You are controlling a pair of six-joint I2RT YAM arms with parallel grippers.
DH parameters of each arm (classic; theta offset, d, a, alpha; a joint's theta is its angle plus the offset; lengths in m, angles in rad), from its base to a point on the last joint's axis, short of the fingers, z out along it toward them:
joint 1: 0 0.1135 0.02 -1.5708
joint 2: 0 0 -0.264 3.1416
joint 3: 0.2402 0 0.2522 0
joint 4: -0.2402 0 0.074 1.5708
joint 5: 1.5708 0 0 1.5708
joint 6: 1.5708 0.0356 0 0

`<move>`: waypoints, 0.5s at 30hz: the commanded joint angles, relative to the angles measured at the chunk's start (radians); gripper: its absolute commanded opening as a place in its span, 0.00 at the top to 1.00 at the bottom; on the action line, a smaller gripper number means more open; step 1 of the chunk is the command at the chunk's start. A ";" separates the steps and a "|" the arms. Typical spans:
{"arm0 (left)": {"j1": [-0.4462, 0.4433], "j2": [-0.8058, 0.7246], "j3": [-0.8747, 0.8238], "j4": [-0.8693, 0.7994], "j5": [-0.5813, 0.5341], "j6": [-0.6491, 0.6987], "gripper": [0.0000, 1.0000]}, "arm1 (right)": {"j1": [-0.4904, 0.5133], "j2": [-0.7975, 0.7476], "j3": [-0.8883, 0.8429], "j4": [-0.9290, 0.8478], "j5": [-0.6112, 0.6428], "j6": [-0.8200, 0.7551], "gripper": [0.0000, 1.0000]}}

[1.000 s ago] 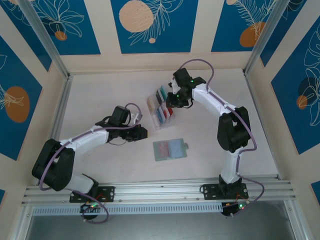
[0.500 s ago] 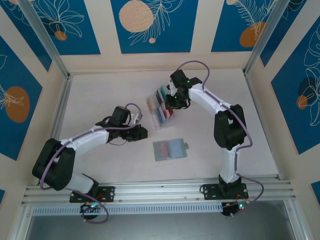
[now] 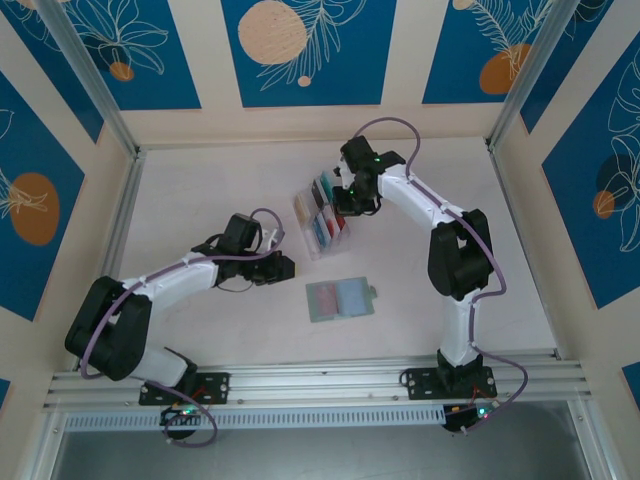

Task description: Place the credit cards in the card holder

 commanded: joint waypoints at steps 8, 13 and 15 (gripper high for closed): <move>0.005 0.014 -0.020 -0.018 0.003 0.015 0.83 | 0.018 -0.079 0.083 -0.049 0.121 0.007 1.00; -0.020 0.024 -0.021 -0.024 -0.015 0.020 0.83 | 0.023 -0.217 -0.009 0.010 0.232 0.046 1.00; -0.038 0.035 -0.018 -0.028 -0.027 0.021 0.83 | 0.023 -0.293 -0.075 0.048 0.256 0.063 1.00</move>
